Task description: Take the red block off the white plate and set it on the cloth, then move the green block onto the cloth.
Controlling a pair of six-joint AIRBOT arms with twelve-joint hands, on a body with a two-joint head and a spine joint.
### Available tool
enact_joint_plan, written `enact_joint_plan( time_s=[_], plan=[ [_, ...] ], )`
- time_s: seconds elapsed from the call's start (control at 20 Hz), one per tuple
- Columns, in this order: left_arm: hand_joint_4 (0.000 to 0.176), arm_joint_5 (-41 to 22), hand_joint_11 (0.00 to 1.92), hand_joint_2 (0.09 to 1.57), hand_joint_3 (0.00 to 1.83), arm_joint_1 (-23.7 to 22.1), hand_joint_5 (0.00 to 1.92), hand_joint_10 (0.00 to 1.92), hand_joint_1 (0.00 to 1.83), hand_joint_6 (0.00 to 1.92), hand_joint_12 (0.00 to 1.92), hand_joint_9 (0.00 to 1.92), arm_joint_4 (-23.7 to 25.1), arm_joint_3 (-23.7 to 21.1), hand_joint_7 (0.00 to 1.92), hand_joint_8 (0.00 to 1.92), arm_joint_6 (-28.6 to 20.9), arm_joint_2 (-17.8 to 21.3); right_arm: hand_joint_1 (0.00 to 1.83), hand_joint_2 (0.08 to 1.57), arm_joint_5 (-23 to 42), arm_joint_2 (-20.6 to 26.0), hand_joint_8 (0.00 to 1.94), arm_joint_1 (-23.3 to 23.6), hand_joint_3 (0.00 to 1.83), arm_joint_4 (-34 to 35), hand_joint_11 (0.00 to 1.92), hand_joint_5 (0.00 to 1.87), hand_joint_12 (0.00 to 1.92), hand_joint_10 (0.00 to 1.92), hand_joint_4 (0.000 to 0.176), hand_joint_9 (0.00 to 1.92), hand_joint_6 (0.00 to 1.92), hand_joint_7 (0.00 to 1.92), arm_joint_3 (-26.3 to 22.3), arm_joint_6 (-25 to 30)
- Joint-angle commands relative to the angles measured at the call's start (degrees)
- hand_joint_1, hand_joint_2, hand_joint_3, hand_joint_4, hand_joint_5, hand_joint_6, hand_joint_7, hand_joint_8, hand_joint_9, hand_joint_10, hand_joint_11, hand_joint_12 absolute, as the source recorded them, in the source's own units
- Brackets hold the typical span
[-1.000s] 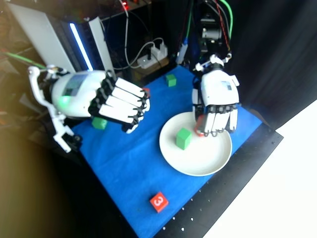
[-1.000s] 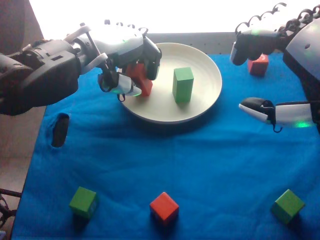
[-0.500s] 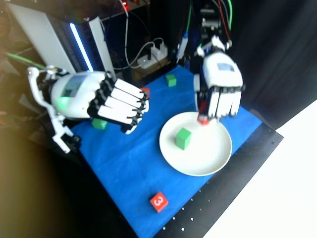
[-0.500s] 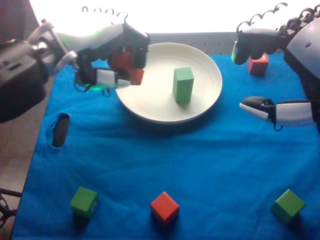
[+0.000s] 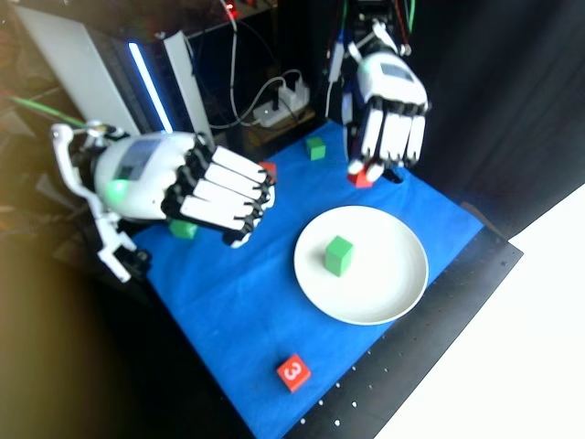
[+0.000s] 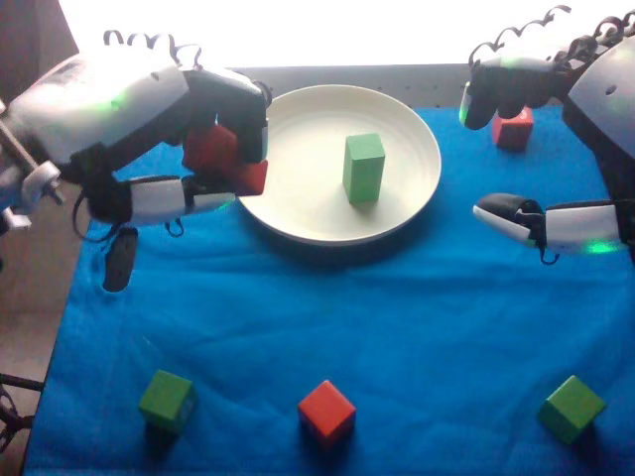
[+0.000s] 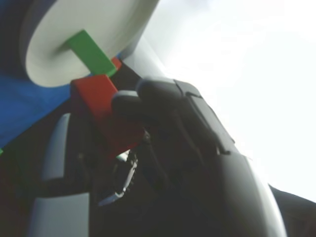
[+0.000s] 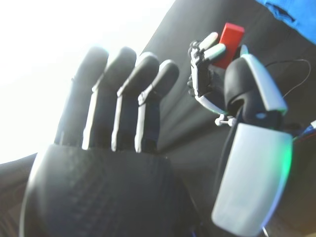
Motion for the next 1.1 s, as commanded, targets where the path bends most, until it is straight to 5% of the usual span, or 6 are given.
enact_joint_plan(
  time_s=[0.0, 0.65, 0.8, 0.85, 0.9, 1.05],
  plan=[
    [0.0, -7.8, 0.68, 1.2, 0.0, -0.1, 0.7, 1.45, 1.34, 1.2, 1.58, 0.84, 0.5, -0.5, 0.83, 1.28, -0.2, 0.3, 1.07, 0.64, -6.7, 0.1, 1.33, 0.8, 0.46, -0.9, 0.43, 0.63, 1.81, 1.49, 0.0, 0.56, 1.11, 0.62, -0.1, -0.2],
    [0.0, -5.8, 0.54, 1.22, 0.0, 8.9, 0.68, 1.48, 1.34, 1.34, 1.57, 0.74, -0.2, -4.5, 0.8, 1.28, -1.6, 0.7, 1.03, 0.7, -6.7, 0.1, 1.3, 0.5, 0.38, -0.6, 0.5, 0.62, 1.76, 1.46, 0.0, 0.6, 1.09, 0.63, -0.2, -0.2],
    [0.0, -5.4, 0.41, 1.27, 0.0, 9.6, 0.61, 1.09, 1.13, 1.45, 1.53, 0.61, -0.2, -4.6, 0.77, 1.41, -1.8, 0.3, 1.07, 0.69, -6.7, 0.1, 1.32, 0.5, 0.35, -0.5, 0.47, 0.62, 1.75, 1.46, 0.0, 0.6, 1.08, 0.64, -0.2, -0.2],
    [0.041, -5.4, 0.32, 1.26, 0.0, 9.7, 0.68, 1.0, 0.98, 1.41, 1.49, 0.55, -0.2, -4.7, 0.61, 1.0, -2.1, 0.3, 1.07, 0.7, -6.7, 0.1, 1.31, 0.4, 0.35, -0.5, 0.47, 0.62, 1.75, 1.46, 0.0, 0.6, 1.08, 0.64, -0.2, -0.2],
    [0.0, -5.5, 0.26, 1.16, 0.0, 9.9, 0.56, 0.86, 0.91, 0.85, 1.42, 0.52, -0.2, -4.8, 0.59, 0.72, -2.3, 0.3, 1.08, 0.69, -6.7, 0.1, 1.32, 0.4, 0.35, -0.4, 0.48, 0.63, 1.76, 1.47, 0.0, 0.61, 1.09, 0.65, -0.2, -0.2],
    [0.0, -5.9, 0.09, 1.07, 0.0, 10.2, 0.57, 0.49, 0.78, 0.25, 1.36, 0.44, -0.2, -5.0, 0.6, 0.13, -2.6, 0.3, 1.07, 0.69, -6.7, 0.1, 1.31, 0.4, 0.35, -0.3, 0.49, 0.63, 1.77, 1.48, 0.0, 0.62, 1.1, 0.65, -0.3, -0.2]
  ],
)
